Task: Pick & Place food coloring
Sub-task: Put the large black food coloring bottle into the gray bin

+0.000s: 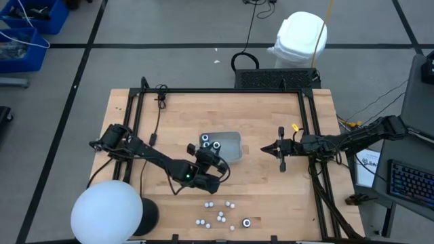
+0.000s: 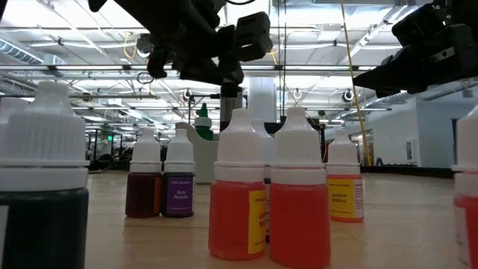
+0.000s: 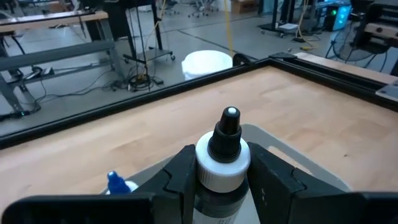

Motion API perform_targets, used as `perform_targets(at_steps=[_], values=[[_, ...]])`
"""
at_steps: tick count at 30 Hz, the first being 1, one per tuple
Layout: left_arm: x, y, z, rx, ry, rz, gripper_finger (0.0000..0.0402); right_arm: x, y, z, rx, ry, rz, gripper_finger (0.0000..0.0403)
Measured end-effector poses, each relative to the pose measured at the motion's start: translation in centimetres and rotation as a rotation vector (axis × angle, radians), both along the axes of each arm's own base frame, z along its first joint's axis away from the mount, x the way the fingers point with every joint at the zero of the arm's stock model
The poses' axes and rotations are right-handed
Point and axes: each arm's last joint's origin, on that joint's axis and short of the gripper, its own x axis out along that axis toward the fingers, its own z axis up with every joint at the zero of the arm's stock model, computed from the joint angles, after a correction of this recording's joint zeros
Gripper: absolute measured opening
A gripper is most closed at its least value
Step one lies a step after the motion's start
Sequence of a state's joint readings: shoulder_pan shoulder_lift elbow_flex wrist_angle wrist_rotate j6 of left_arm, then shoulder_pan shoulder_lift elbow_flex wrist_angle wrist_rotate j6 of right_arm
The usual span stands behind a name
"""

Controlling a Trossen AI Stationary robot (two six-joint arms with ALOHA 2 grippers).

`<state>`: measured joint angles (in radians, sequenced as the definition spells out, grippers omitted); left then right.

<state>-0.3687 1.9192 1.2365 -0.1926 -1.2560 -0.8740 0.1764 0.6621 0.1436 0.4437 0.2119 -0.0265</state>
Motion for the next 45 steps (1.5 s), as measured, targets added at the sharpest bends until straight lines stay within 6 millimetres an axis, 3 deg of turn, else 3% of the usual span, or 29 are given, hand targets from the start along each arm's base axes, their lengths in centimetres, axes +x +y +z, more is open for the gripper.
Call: perform_targets(at_steps=[6, 16, 38, 45], values=[[-0.1, -0.2, -0.1, -0.003, 0.002, -0.008, 0.0120, 0.0, 0.0, 0.0, 0.003, 0.001, 0.000, 0.0000], [0.6, 0.0, -2.6, 0.014, 0.031, 0.015, 0.0120, 0.0, 0.0, 0.0, 0.007, 0.001, -0.001, 0.0000], [0.5, 0.7, -3.0, -0.030, 0.074, 0.008, 0.0120, 0.0, 0.0, 0.0, 0.006, 0.000, -0.001, 0.0000], [-0.1, 1.1, -3.9, -0.058, 0.050, 0.033, 0.0120, 0.0, 0.0, 0.0, 0.004, 0.000, 0.000, 0.0000]])
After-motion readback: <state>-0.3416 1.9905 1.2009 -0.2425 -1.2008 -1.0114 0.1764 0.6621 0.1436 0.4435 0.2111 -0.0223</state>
